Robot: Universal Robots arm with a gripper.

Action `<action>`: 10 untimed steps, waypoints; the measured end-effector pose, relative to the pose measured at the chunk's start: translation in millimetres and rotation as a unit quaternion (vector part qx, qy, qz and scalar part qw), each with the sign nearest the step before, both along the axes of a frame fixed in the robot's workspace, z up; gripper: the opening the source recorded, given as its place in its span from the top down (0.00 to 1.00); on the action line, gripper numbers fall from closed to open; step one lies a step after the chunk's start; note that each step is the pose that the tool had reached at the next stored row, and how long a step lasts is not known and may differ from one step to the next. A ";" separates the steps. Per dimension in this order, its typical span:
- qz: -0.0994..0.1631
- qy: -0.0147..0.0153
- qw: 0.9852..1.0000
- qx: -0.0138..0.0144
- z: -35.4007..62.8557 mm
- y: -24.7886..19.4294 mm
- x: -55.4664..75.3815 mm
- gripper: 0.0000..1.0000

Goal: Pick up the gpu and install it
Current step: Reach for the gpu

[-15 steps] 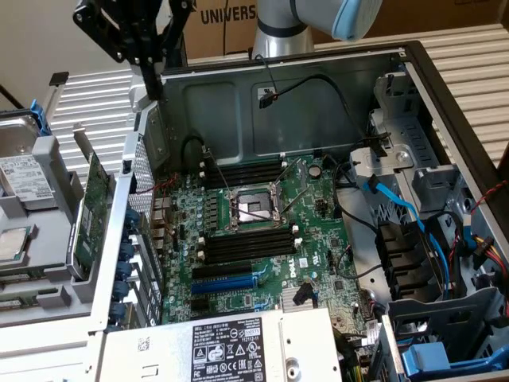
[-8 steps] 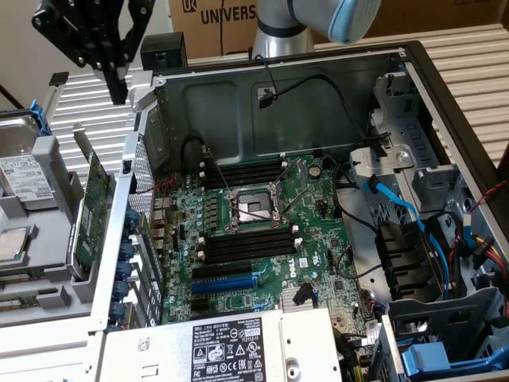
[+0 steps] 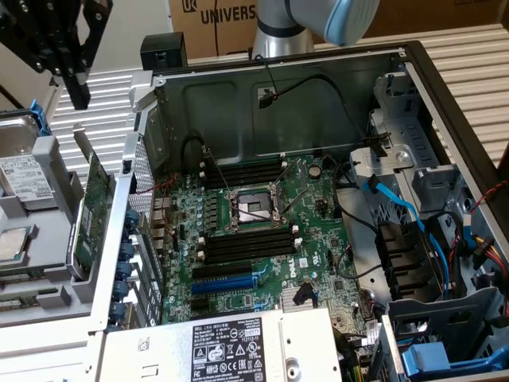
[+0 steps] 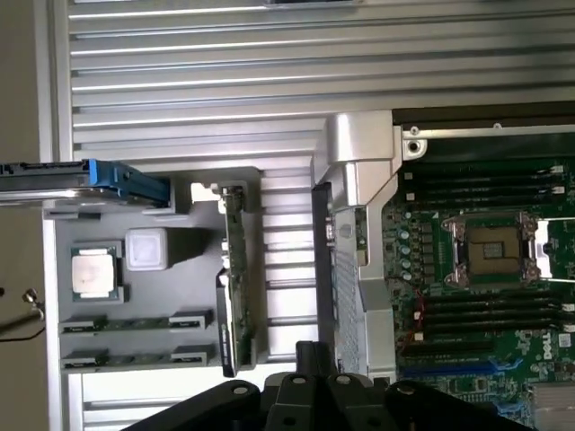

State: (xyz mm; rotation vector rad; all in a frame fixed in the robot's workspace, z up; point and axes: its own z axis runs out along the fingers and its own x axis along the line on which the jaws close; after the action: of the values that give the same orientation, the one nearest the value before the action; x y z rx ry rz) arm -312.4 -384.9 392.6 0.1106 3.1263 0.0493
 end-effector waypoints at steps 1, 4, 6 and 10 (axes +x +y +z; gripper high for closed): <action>0.000 0.000 1.000 0.000 0.0 0.0 -4.8 0.89; 0.000 0.000 1.000 0.000 0.0 0.0 -23.3 0.89; 0.000 0.000 1.000 -0.001 0.0 0.0 -37.0 0.89; 0.000 0.000 1.000 -0.001 0.0 0.1 -59.6 0.89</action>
State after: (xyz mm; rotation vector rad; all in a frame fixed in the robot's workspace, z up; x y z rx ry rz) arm -372.0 -384.8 392.7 0.1106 3.1263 0.0475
